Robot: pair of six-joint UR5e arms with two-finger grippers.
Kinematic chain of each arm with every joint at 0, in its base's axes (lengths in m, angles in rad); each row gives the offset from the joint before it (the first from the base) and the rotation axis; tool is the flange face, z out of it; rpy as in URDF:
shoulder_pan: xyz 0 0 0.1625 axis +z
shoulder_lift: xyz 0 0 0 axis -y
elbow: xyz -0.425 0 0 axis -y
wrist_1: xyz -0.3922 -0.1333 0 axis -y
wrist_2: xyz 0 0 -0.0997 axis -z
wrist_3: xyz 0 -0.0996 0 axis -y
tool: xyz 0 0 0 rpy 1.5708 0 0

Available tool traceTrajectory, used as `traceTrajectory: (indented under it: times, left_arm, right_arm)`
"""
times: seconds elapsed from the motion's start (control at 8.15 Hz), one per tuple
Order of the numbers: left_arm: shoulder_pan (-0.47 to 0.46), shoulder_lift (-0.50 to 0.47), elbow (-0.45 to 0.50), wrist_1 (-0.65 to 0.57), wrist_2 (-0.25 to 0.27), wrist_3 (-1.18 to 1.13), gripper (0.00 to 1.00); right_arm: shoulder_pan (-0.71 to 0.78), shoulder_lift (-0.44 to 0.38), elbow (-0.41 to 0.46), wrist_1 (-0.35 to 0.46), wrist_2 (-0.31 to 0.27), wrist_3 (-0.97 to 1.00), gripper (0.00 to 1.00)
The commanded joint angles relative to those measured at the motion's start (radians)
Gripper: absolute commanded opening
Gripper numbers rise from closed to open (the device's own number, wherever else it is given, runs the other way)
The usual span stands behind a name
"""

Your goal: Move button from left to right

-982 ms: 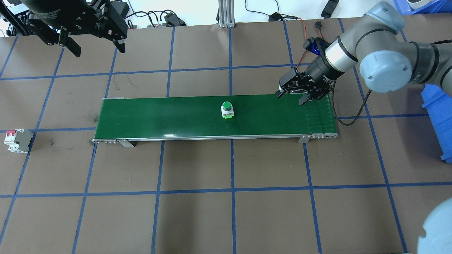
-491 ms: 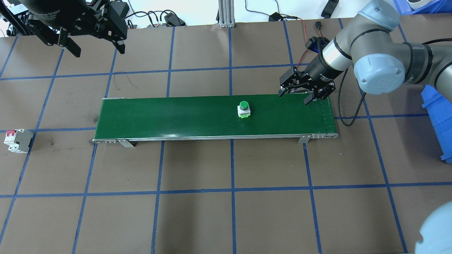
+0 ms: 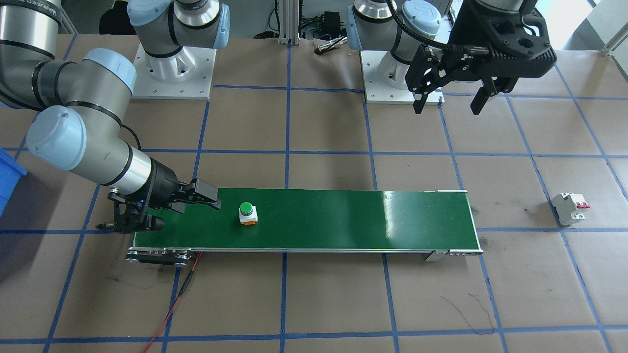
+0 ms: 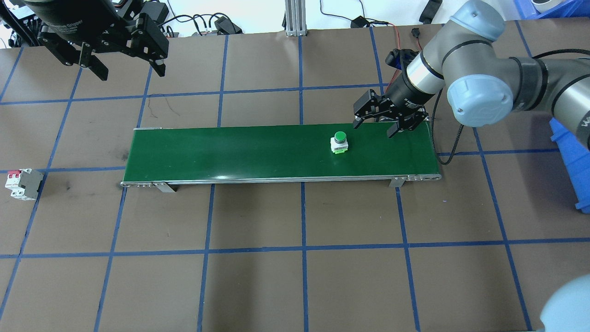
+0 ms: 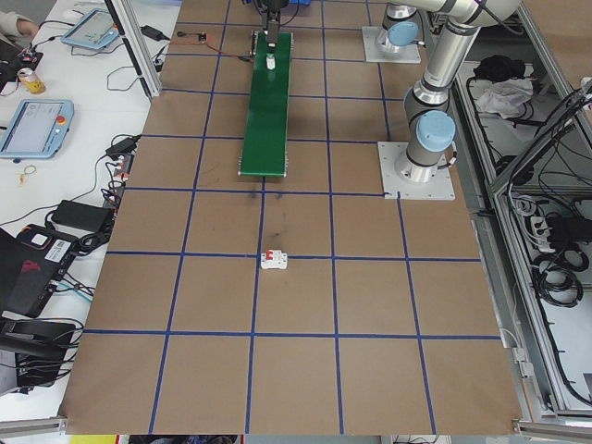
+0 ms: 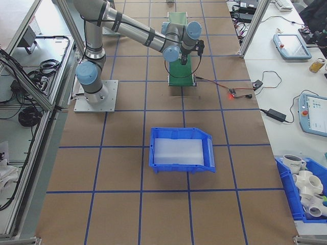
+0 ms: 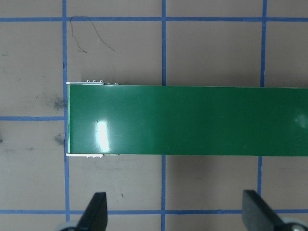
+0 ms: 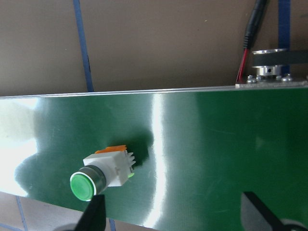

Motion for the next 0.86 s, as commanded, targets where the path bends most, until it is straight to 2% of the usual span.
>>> traceTrajectory:
  times: [0.0, 0.25, 0.37, 0.49, 0.61, 0.74]
  left_arm:
    - [0.0, 0.002, -0.005, 0.002, 0.0, 0.0, 1.0]
    - [0.0, 0.003, -0.005, 0.002, 0.0, 0.002, 1.0]
    - [0.0, 0.003, -0.005, 0.002, 0.0, 0.002, 1.0]
    - [0.0, 0.003, -0.005, 0.002, 0.0, 0.002, 1.0]
    - [0.0, 0.003, -0.005, 0.002, 0.0, 0.002, 1.0]
    - [0.0, 0.005, -0.005, 0.002, 0.0, 0.002, 1.0]
  right_arm:
    - [0.063, 0.01, 0.001, -0.032, -0.053, 0.052, 0.97]
    - [0.08, 0.036, 0.003, -0.044, -0.141, 0.04, 0.96]
    - [0.08, 0.044, 0.003, -0.07, -0.154, 0.037, 0.96]
    - [0.08, 0.053, 0.003, -0.075, -0.206, 0.001, 0.9]
    - [0.08, 0.057, 0.003, -0.075, -0.231, -0.013, 0.8]
    - [0.08, 0.059, 0.003, -0.072, -0.249, -0.082, 0.51]
